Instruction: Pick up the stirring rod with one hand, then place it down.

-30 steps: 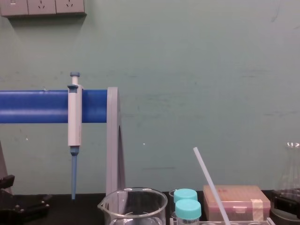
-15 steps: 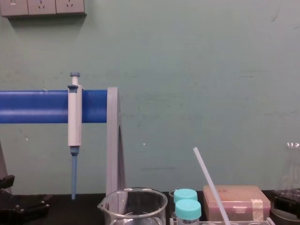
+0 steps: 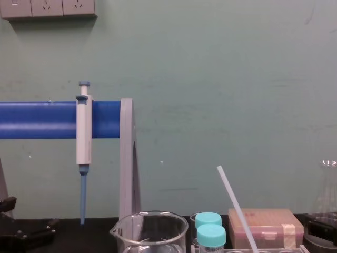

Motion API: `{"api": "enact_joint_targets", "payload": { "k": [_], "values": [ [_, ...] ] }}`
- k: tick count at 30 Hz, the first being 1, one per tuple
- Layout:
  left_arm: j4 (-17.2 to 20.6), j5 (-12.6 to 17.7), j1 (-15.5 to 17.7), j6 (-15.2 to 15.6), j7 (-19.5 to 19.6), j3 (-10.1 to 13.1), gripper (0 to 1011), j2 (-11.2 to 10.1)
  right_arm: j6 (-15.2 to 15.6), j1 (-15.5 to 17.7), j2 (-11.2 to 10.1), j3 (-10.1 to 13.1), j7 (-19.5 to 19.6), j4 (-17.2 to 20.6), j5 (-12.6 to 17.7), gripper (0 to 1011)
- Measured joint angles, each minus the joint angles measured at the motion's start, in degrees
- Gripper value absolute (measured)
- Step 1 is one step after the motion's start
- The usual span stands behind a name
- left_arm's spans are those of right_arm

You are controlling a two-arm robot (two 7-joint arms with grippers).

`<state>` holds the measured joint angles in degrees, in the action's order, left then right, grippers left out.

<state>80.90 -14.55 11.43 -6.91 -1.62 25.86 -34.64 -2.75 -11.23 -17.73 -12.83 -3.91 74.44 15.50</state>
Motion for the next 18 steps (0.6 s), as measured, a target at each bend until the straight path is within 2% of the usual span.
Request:
{"api": "enact_joint_targets", "payload": {
  "k": [18],
  "values": [
    [0.0, 0.0, 0.0, 0.0, 0.0, 0.0, 1000, 0.0, 0.0, 0.0, 0.0, 0.0, 0.0, 0.0, 0.0, 1003]
  ]
}}
